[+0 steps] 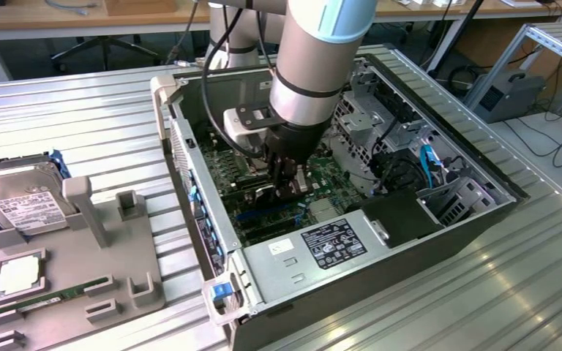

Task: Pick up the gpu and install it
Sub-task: 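Insert the gpu into the slot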

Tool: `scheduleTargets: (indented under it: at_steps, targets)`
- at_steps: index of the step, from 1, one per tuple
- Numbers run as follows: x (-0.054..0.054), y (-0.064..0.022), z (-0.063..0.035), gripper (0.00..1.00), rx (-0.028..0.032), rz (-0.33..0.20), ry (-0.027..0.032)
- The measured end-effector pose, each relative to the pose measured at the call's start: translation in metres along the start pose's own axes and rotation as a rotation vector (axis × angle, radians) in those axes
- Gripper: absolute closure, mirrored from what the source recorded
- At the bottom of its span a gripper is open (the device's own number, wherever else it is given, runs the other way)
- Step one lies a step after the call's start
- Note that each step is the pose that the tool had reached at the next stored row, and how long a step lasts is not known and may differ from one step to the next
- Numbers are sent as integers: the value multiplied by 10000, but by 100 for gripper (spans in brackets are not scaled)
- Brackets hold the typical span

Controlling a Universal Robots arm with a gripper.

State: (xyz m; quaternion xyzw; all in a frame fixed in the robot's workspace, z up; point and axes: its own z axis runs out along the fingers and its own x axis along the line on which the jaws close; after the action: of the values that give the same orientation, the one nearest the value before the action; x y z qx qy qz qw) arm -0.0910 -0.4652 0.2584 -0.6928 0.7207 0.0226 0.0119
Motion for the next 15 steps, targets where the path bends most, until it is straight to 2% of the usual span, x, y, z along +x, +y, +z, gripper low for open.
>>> scheduleTargets:
  at_steps: [2,6,12,15]
  targets:
    - [1,0,-2,73,-2,-1,-31]
    - [1,0,-11,73,-4,-3,-140]
    - [0,1,-29,73,-5,-4,-195]
    - [0,1,-28,73,-9,-79,-199]
